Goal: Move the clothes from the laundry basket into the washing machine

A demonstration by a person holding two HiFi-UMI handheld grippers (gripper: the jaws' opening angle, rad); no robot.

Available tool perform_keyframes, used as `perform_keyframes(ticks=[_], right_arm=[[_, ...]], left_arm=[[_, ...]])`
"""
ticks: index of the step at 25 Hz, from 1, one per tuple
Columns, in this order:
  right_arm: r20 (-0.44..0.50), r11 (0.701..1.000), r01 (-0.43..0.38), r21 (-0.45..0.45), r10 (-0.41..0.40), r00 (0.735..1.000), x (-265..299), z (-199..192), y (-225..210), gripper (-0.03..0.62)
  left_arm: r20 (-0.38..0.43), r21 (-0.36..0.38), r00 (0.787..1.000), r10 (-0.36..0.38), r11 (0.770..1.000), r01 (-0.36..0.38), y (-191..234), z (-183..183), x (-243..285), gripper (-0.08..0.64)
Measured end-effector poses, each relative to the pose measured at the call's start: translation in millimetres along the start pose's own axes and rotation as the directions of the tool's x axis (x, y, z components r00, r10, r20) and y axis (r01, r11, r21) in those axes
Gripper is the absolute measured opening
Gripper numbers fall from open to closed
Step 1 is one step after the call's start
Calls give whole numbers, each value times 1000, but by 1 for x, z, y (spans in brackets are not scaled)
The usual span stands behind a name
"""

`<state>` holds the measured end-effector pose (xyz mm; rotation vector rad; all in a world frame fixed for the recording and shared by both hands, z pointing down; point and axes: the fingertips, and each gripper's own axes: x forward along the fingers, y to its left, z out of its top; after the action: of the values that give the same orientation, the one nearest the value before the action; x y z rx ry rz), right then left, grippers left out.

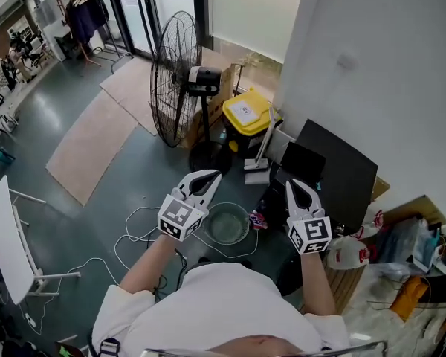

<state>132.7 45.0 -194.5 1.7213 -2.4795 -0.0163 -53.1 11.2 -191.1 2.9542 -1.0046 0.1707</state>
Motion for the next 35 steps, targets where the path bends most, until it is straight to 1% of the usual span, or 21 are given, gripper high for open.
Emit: perform_keyframes(ticks=[6,12,17,21,27,31,35], right_arm=[[-6,997,69,27,-69,998,-31,-3,-7,11],[-42,991,109,72,-107,993,-46,-21,-19,11],[-21,988,143,62,-142,990,-53,-18,-29,11],[-21,989,135,52,-134,991,-55,-18,-30,11],[-19,989,121,85,-120,993,-52,-21,-29,11],[-32,993,87,85,-85,996,-49,-24,-22,11],[-39,995,72,73,-69,997,-47,-25,-19,11]], left_arm=[[25,4,999,-29,1000,29,-12,2,-6,6],[19,-17,999,-43,999,43,-16,-11,4,6],[27,-39,998,-52,998,53,-16,-11,12,5],[18,-58,999,-40,997,41,-15,-15,13,6],[13,-64,1000,-27,998,28,-14,-16,12,6],[12,-74,1000,-19,997,20,-15,-17,11,6],[9,-70,1000,-17,997,18,-16,-16,11,5]])
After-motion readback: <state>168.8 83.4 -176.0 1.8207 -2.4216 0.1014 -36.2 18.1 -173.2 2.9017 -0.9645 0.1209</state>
